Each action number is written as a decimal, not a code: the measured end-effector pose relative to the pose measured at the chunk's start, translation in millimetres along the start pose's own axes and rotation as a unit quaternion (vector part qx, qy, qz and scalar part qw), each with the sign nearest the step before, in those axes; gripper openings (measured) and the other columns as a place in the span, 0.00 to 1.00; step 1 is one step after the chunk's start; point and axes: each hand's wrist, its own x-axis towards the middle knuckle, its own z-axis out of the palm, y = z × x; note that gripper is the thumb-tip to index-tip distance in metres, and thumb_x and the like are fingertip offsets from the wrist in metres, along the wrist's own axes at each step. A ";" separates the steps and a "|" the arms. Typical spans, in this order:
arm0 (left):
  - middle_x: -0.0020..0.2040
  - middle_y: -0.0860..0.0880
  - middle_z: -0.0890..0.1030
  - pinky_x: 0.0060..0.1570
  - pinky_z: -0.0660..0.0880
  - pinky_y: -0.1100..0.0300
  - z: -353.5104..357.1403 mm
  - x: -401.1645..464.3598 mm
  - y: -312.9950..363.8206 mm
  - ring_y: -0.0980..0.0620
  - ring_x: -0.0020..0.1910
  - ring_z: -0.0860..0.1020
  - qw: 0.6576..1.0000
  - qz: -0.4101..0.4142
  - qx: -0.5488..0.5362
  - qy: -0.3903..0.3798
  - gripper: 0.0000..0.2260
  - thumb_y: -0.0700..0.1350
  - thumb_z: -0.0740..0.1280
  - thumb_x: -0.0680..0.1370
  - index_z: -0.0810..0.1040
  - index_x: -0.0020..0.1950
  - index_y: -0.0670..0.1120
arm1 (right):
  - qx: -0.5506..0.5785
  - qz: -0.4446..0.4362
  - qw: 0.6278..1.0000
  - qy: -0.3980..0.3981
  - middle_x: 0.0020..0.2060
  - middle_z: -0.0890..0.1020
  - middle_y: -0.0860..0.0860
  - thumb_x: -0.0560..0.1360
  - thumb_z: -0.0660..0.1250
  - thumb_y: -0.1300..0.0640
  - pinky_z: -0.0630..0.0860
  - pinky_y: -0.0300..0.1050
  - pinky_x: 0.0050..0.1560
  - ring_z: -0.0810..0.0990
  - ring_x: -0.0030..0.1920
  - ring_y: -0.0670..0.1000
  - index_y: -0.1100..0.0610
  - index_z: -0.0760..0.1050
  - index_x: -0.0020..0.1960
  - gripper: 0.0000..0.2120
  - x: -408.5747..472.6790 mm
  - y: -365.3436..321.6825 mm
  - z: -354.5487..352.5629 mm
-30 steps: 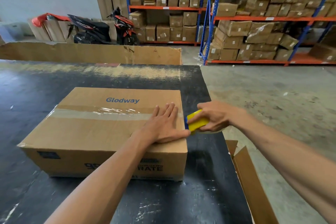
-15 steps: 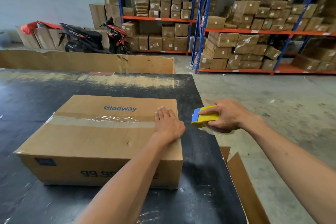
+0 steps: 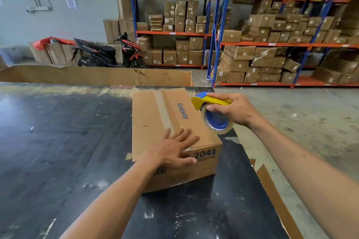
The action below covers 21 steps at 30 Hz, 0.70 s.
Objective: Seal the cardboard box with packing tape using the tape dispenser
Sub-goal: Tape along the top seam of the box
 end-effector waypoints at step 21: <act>0.80 0.40 0.58 0.77 0.46 0.49 5.1 -35.7 -19.4 0.38 0.80 0.52 0.985 0.142 0.092 0.042 0.32 0.63 0.51 0.83 0.56 0.80 0.45 | 0.092 0.016 0.995 0.031 0.53 0.86 0.41 0.69 0.78 0.50 0.75 0.46 0.65 0.82 0.58 0.42 0.41 0.82 0.62 0.21 -75.3 -42.7 61.4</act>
